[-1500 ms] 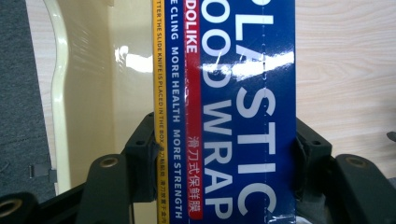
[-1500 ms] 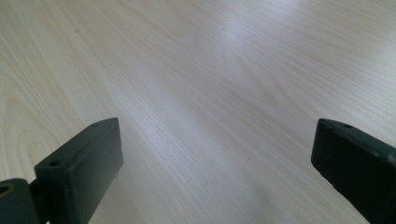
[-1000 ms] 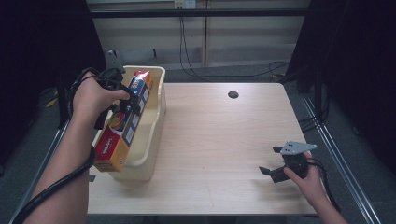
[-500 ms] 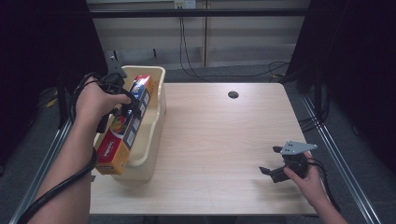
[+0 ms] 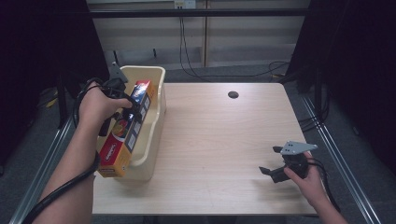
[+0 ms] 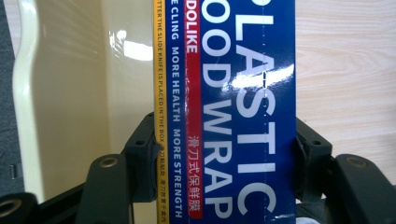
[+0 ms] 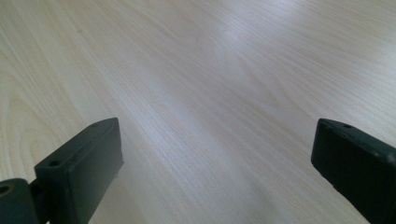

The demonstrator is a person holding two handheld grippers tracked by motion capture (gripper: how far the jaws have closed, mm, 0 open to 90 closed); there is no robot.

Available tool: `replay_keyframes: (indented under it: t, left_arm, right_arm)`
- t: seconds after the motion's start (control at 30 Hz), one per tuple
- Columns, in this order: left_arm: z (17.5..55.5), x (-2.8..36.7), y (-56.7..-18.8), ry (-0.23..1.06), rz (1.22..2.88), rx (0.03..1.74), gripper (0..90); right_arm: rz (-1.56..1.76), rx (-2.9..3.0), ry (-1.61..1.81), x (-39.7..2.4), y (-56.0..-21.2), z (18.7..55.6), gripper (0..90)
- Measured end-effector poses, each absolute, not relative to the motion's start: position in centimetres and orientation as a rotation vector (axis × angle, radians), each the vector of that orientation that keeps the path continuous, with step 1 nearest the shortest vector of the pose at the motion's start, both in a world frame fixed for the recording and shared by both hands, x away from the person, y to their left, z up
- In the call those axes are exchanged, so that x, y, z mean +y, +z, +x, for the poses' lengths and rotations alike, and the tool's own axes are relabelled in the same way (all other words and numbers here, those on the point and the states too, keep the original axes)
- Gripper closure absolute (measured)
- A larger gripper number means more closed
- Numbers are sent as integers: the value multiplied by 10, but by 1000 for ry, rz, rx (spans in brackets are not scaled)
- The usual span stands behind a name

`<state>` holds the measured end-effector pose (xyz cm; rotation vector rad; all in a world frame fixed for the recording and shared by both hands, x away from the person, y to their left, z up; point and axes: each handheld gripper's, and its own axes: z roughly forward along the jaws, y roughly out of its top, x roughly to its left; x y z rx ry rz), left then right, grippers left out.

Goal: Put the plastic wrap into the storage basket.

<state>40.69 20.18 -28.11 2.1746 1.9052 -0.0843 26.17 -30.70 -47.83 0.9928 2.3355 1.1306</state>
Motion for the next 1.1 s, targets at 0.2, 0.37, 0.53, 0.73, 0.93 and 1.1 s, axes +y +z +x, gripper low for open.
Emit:
replay_keyframes:
  t: [0.2,0.37,0.53,0.73,0.93,1.1]
  left_arm:
    - [406,201,-288,-99,2172,1926,401]
    - [406,201,-293,-104,2177,1924,401]
    - [406,201,-300,-120,2184,1927,400]
    - [407,200,-307,-126,2184,1935,400]
    - [407,200,-311,-137,2185,1934,399]
    - [407,199,-313,-137,2193,1924,398]
  right_arm:
    - [989,2339,1133,-307,-479,262,19]
    - [991,2333,1132,-307,-478,262,19]
    - [990,2338,1134,-307,-478,261,19]
    - [991,2336,1132,-307,-479,261,19]
    - [991,2337,1133,-307,-479,262,19]
    - [990,2342,1131,-306,-479,261,19]
